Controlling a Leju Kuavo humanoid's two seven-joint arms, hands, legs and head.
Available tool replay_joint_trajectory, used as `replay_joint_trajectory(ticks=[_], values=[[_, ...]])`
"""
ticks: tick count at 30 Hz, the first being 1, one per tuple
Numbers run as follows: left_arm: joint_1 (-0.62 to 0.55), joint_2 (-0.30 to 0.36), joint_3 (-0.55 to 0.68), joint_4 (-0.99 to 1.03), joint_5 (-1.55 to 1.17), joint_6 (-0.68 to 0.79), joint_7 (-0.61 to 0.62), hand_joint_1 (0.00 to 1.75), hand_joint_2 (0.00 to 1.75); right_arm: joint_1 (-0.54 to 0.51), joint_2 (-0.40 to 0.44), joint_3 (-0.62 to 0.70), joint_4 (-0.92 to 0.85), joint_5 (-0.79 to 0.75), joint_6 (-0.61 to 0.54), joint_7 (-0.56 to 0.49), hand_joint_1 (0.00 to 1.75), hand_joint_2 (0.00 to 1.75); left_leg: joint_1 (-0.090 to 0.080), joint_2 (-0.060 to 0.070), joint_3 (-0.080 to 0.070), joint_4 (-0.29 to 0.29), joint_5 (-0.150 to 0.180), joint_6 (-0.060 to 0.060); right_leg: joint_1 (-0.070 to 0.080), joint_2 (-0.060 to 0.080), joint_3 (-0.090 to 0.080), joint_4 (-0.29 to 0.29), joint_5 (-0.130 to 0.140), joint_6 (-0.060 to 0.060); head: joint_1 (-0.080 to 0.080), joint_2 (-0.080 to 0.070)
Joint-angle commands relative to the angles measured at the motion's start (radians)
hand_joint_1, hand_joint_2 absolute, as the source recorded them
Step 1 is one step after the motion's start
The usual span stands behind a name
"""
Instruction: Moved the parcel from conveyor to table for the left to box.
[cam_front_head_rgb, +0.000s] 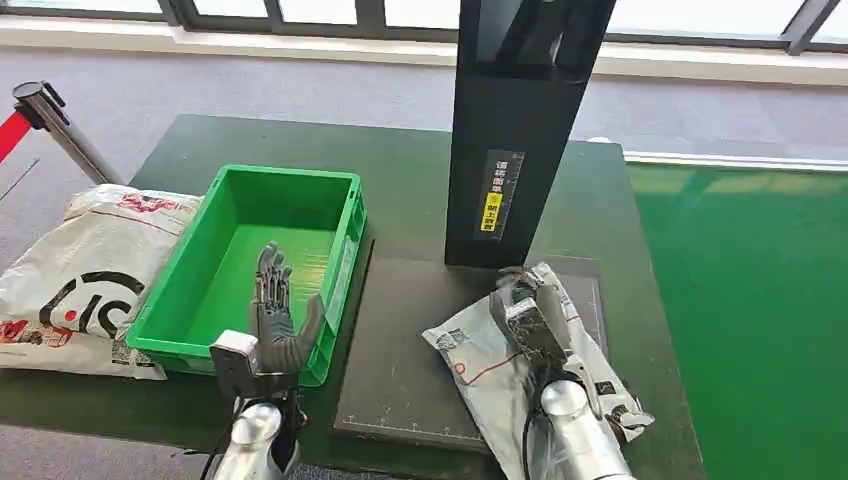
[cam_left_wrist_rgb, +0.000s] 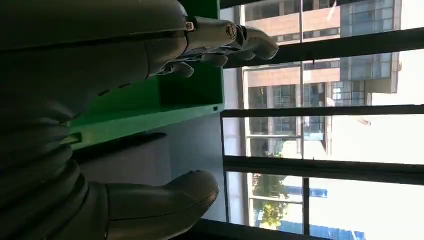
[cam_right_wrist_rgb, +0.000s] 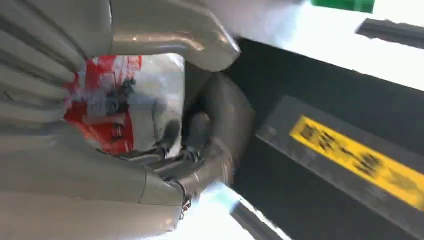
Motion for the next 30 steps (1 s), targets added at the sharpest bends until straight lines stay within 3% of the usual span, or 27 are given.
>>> replay_joint_trajectory(ticks=[1, 4, 5, 6, 7, 11, 15, 18, 22, 26, 30], values=[[-0.067, -0.005, -0.022, 0.064, -0.028, -0.005, 0.006, 0.0, 1.75, 0.045, 0.015, -0.1, -0.229, -0.016, -0.142, -0.078, 0.0, 1.75, -0.001, -0.001, 0.0, -0.001, 0.0, 0.001, 0.0, -0.003, 0.001, 0.0, -0.001, -0.001, 0.0, 0.0], [-0.085, -0.003, -0.049, 0.05, 0.005, -0.068, 0.006, 0.0, 1.75, 0.032, -0.001, -0.047, -0.235, 0.025, -0.156, -0.078, 0.0, 1.75, -0.001, -0.001, 0.0, -0.001, 0.001, 0.001, -0.001, -0.003, 0.0, 0.0, 0.0, -0.001, 0.0, 0.0], [-0.091, -0.001, -0.06, 0.05, -0.002, -0.068, 0.006, 0.0, 1.75, 0.028, -0.006, -0.032, -0.235, 0.021, -0.16, -0.078, 0.0, 0.0, -0.001, 0.0, 0.001, -0.001, 0.001, 0.001, -0.001, -0.003, 0.001, -0.001, 0.0, -0.001, 0.0, 0.0], [-0.108, 0.0, -0.086, 0.053, -0.016, -0.064, 0.006, 0.0, 1.75, 0.026, -0.013, -0.006, -0.253, 0.003, -0.205, -0.078, 0.0, 0.0, -0.001, 0.0, 0.0, -0.002, 0.001, 0.001, 0.0, -0.003, 0.001, -0.001, 0.0, -0.002, 0.0, 0.0], [-0.129, 0.019, -0.16, 0.021, -0.042, -0.09, 0.006, 0.0, 1.75, 0.035, -0.03, 0.048, -0.341, -0.049, -0.322, -0.078, 0.0, 0.0, -0.001, 0.001, 0.0, -0.001, 0.001, 0.001, 0.0, -0.002, 0.0, -0.001, 0.0, -0.002, 0.0, 0.0], [-0.265, -0.025, -0.279, 0.14, -0.111, -0.023, 0.006, 0.0, 1.75, 0.022, -0.056, 0.119, -0.399, -0.124, -0.471, -0.078, 0.0, 0.0, 0.0, -0.003, -0.004, 0.002, 0.001, 0.001, 0.0, -0.006, -0.003, 0.002, 0.0, -0.001, 0.0, 0.0], [-0.386, -0.063, -0.349, 0.332, -0.158, 0.009, 0.016, 0.0, 1.75, 0.027, -0.023, 0.043, -0.477, -0.119, -0.475, -0.078, 0.0, 0.0, -0.001, -0.004, -0.003, 0.002, 0.002, 0.001, -0.001, -0.006, -0.002, 0.001, 0.001, 0.0, 0.0, 0.0], [-0.412, -0.063, -0.395, 0.37, -0.099, 0.033, 0.037, 0.0, 1.75, 0.027, -0.009, 0.006, -0.484, -0.11, -0.475, -0.078, 0.0, 0.0, -0.002, -0.001, -0.001, -0.001, 0.002, 0.001, -0.001, -0.004, -0.001, -0.001, 0.002, -0.001, 0.0, 0.0], [-0.494, -0.063, -0.594, 0.48, 0.047, 0.091, 0.11, 0.0, 1.75, 0.02, 0.028, -0.089, -0.495, -0.1, -0.475, -0.078, 0.0, 0.0, -0.001, -0.001, -0.001, 0.001, 0.001, 0.001, -0.001, -0.004, -0.001, 0.0, 0.002, 0.0, 0.0, 0.0], [-0.494, -0.063, -0.594, 0.48, 0.047, 0.091, 0.11, 0.0, 1.75, 0.02, 0.028, -0.089, -0.495, -0.1, -0.475, -0.078, 0.0, 0.0, -0.001, -0.001, 0.0, 0.0, 0.001, 0.001, -0.001, -0.003, 0.0, -0.001, 0.002, 0.0, 0.0, 0.0], [-0.536, -0.063, -0.795, 0.616, 0.075, 0.221, 0.263, 0.0, 1.75, 0.039, 0.049, -0.141, -0.534, -0.074, -0.475, -0.078, 0.0, 0.0, -0.001, 0.002, 0.002, -0.001, 0.0, 0.001, -0.001, -0.001, 0.001, -0.001, 0.002, -0.001, 0.0, 0.0]])
